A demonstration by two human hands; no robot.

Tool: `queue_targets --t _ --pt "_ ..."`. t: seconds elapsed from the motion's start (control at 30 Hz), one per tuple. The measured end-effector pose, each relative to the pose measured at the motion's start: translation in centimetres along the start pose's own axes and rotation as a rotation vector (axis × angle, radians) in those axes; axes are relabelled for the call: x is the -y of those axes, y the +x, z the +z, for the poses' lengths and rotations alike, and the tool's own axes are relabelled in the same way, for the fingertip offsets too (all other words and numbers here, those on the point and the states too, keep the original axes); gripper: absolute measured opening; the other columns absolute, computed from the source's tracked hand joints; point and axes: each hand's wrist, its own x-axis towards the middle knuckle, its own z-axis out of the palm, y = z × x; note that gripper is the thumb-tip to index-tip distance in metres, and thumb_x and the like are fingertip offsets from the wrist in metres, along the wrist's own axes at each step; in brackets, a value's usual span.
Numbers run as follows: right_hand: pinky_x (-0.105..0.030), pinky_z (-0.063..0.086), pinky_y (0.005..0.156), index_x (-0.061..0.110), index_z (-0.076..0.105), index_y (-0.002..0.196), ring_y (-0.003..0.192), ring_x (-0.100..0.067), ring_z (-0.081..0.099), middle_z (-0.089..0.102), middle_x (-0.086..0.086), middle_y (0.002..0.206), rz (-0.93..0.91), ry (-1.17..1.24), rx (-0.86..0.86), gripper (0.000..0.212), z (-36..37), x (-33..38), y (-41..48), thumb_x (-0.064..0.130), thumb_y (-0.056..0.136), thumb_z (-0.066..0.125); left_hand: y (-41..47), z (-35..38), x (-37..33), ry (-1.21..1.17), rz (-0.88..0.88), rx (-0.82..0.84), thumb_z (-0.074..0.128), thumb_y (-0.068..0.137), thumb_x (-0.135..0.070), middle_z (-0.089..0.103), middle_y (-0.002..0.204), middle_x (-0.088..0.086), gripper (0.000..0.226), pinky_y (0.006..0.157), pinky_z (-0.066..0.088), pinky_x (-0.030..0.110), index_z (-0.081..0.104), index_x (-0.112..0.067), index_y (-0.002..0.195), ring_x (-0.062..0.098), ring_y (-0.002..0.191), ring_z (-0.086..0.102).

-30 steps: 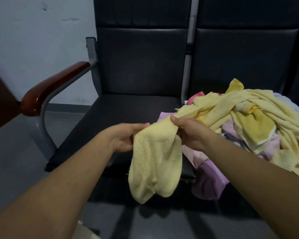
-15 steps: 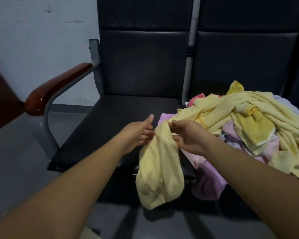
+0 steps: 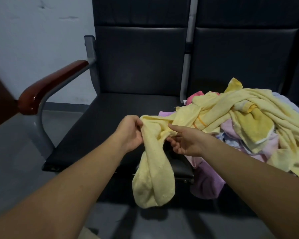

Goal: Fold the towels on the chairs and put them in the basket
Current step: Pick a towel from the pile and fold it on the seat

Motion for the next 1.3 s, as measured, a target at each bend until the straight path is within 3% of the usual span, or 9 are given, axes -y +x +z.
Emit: queue_targets --t 0.17,0.27,0.37,0.5,0.6,0.73,0.9,1.07,1.3 --pt "-0.039 0.052 0.091 0.013 0.061 0.1 0.086 -0.02 0.062 0.065 -0.002 0.07 -0.171 0.151 0.011 0.011 0.8 0.2 -0.2 0.019 0.092 0.065 -0.6 -0.3 -0.6 0.11 -0.065 0.041 0.045 0.085 -0.015 0.06 0.084 0.008 0.009 0.08 0.055 0.037 0.053 -0.009 0.085 0.024 0.075 0.064" --pt "-0.045 0.051 0.099 0.004 0.061 0.098 0.086 -0.023 0.061 0.062 -0.009 0.083 -0.229 0.264 0.08 0.011 0.9 0.5 -1.0 0.012 0.091 0.062 -0.8 -0.4 -0.9 0.502 -0.131 0.105 0.059 0.09 -0.058 0.072 0.092 0.007 0.05 0.083 0.056 0.036 0.069 -0.011 0.1 0.024 0.085 0.07" --pt "-0.04 0.058 0.088 0.003 0.064 0.109 0.097 -0.028 0.069 0.072 -0.012 0.092 -0.278 0.246 0.111 0.018 1.1 0.6 -1.6 0.008 0.092 0.062 -1.4 -0.3 -0.5 0.724 -0.086 0.038 0.071 0.085 -0.052 0.076 0.109 0.006 0.054 0.1 0.054 0.044 0.071 -0.008 0.117 0.025 0.104 0.071" --pt "-0.04 0.056 0.09 0.006 0.063 0.108 0.104 -0.03 0.067 0.071 -0.012 0.102 -0.306 0.316 0.071 0.017 0.5 1.0 -2.2 0.005 0.092 0.058 -1.6 -0.5 -1.4 0.252 0.129 -0.14 0.063 0.098 -0.028 0.073 0.108 0.015 0.032 0.095 0.055 0.05 0.065 -0.003 0.118 0.032 0.103 0.07" --pt "-0.024 0.056 0.07 0.005 0.053 0.097 0.077 -0.02 0.058 0.055 -0.01 0.093 -0.276 0.383 0.009 0.01 -0.3 1.4 -2.4 -0.001 0.089 0.051 -2.4 -1.1 -2.7 -0.028 0.189 -0.151 0.057 0.101 -0.026 0.074 0.102 0.017 0.028 0.085 0.058 0.048 0.065 -0.002 0.113 0.033 0.095 0.072" --pt "-0.046 0.044 0.108 0.002 0.055 0.098 0.101 -0.028 0.058 0.06 -0.01 0.104 -0.266 0.389 0.0 0.023 -0.3 1.6 -2.6 -0.008 0.083 0.041 -3.7 -1.9 -3.1 0.056 0.123 -0.043 0.056 0.092 -0.017 0.072 0.082 0.009 0.019 0.076 0.055 0.039 0.071 -0.005 0.095 0.025 0.075 0.07" --pt "-0.052 0.058 0.083 0.01 0.06 0.118 0.099 -0.031 0.072 0.071 -0.016 0.113 -0.348 -0.137 -0.106 0.053 2.9 2.5 -4.7 0.041 0.08 0.08 -4.1 -2.3 -3.0 0.101 -0.046 0.133 0.06 0.091 -0.02 0.062 0.087 0.008 0.014 0.083 0.055 0.036 0.064 -0.006 0.094 0.022 0.08 0.064" --pt "-0.048 0.057 0.088 0.013 0.058 0.099 0.095 -0.027 0.065 0.063 -0.011 0.101 -0.46 -0.393 -0.13 0.027 5.0 3.0 -5.4 0.011 0.08 0.077 -4.6 -2.2 -2.2 0.246 -0.221 0.12 0.071 0.091 -0.036 0.071 0.105 0.014 0.03 0.095 0.053 0.047 0.075 -0.007 0.098 0.03 0.095 0.069" --pt "-0.04 0.058 0.071 0.002 0.061 0.112 0.092 -0.027 0.068 0.068 -0.014 0.107 -0.383 -0.116 -0.179 0.022 2.9 3.0 -5.7 0.002 0.09 0.067 -5.2 -2.8 -3.3 -0.191 0.124 0.005 0.053 0.101 -0.013 0.074 0.103 0.02 0.028 0.088 0.055 0.048 0.062 0.005 0.121 0.033 0.102 0.07"
